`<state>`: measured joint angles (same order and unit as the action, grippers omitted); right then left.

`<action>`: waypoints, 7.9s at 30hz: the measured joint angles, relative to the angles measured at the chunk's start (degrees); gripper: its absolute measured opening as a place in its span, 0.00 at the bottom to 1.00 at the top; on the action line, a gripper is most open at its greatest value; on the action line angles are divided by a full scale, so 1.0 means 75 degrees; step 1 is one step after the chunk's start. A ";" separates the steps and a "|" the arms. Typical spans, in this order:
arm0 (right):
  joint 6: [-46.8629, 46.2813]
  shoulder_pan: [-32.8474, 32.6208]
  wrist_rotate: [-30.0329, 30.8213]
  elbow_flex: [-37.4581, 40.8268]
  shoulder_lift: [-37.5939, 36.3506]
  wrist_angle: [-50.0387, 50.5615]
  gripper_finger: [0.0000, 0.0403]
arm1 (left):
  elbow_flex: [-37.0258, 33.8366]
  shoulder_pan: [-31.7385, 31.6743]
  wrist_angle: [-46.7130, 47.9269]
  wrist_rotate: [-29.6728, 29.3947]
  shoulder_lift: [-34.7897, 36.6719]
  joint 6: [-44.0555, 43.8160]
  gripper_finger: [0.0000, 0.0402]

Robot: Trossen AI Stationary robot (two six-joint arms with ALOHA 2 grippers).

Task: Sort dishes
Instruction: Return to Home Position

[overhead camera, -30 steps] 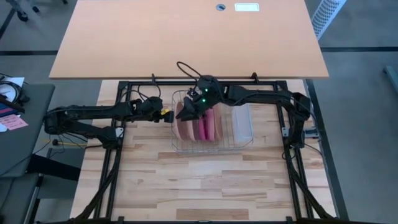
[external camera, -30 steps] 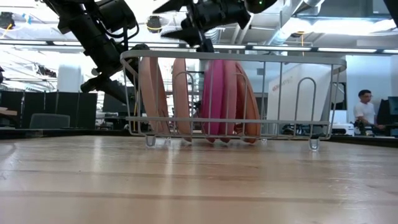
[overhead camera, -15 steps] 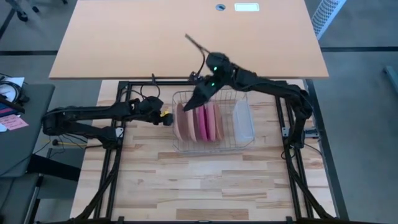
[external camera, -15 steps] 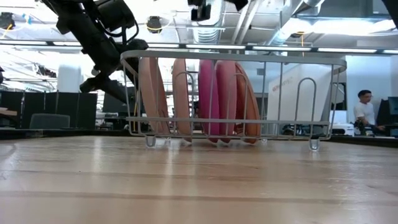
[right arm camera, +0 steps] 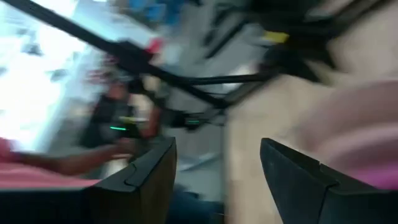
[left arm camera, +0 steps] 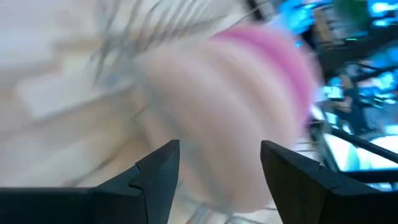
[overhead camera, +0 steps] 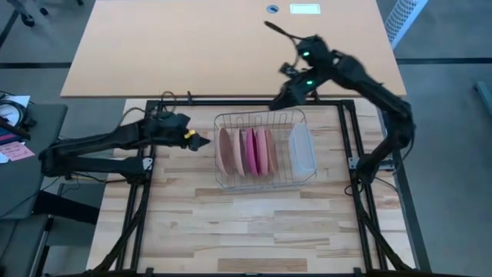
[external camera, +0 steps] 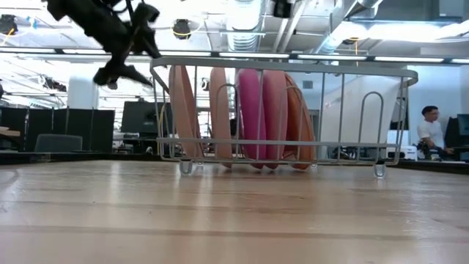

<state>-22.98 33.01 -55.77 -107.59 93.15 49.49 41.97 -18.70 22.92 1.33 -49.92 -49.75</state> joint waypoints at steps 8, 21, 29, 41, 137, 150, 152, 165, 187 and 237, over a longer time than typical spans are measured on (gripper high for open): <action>0.2904 0.1292 0.1716 0.0006 -0.1073 0.2854 0.59 | 0.1820 0.0003 0.0057 -0.0842 -0.0013 0.2057 0.55; 0.4454 0.2909 0.1798 0.0046 -0.2368 0.4439 0.57 | 0.4621 0.0003 -0.0076 -0.1690 -0.0968 0.6761 0.47; 0.4991 0.3107 0.1810 0.0677 -0.3203 0.4695 0.45 | 0.4876 0.0002 0.0048 -0.2153 -0.1096 0.6512 0.10; 0.5110 0.3104 0.1166 0.0810 -0.4614 0.4564 0.02 | 0.4882 0.0321 0.0003 -0.1795 -0.1368 0.5613 0.13; 0.1852 -0.0178 0.6604 1.4286 -1.2280 -0.8170 0.00 | -0.3766 0.2976 -0.7186 -0.1611 0.0771 0.8133 0.00; 0.3100 -0.3324 0.8862 1.4292 -1.2258 -0.7420 0.00 | -0.4400 0.2315 -0.7645 -0.1611 0.0772 0.8320 0.00; 0.3135 -0.3528 0.8859 1.4292 -1.2258 -0.7271 0.00 | -0.4554 0.2242 -0.7719 -0.1494 0.0771 0.8362 0.00; 0.2711 -0.3555 0.7865 1.4300 -1.2269 -0.6831 0.00 | -0.5513 0.1764 -0.8947 -0.1389 0.0771 0.7981 0.00; 0.2809 -0.3555 0.7029 1.4309 -1.2272 -0.6810 0.00 | -0.5539 0.1658 -0.8775 -0.0480 0.1029 0.7791 0.00; 0.2017 -0.3557 0.7292 1.4312 -1.2272 -0.6758 0.00 | -0.5542 0.1660 -0.3433 -0.1176 0.6623 0.7155 0.00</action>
<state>-7.85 6.33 -1.08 -0.25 1.10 -1.19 0.40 -6.25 -2.83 -7.49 -0.25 3.91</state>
